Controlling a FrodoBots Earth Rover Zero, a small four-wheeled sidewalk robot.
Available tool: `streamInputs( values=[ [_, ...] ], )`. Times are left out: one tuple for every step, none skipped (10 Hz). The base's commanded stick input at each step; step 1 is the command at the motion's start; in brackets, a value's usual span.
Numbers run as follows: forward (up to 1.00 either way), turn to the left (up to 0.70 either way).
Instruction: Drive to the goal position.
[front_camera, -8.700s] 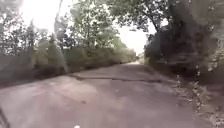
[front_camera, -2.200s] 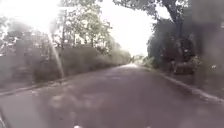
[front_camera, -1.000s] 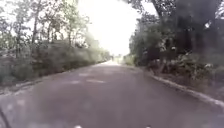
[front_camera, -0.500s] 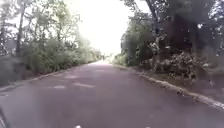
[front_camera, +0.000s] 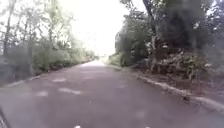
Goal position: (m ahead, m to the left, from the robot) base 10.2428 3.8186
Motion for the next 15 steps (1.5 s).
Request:
streamInputs(
  values=[
    [1.0,-0.13],
    [1.0,-0.12],
    [1.0,-0.08],
    [1.0,-0.02],
    [1.0,-0.01],
    [1.0,-0.01],
    [1.0,-0.01],
    [1.0,-0.01],
    [1.0,-0.01],
    [1.0,-0.01],
    [1.0,-0.01],
    [1.0,-0.01],
    [1.0,-0.01],
    [1.0,-0.01],
    [1.0,-0.01]
  ],
)
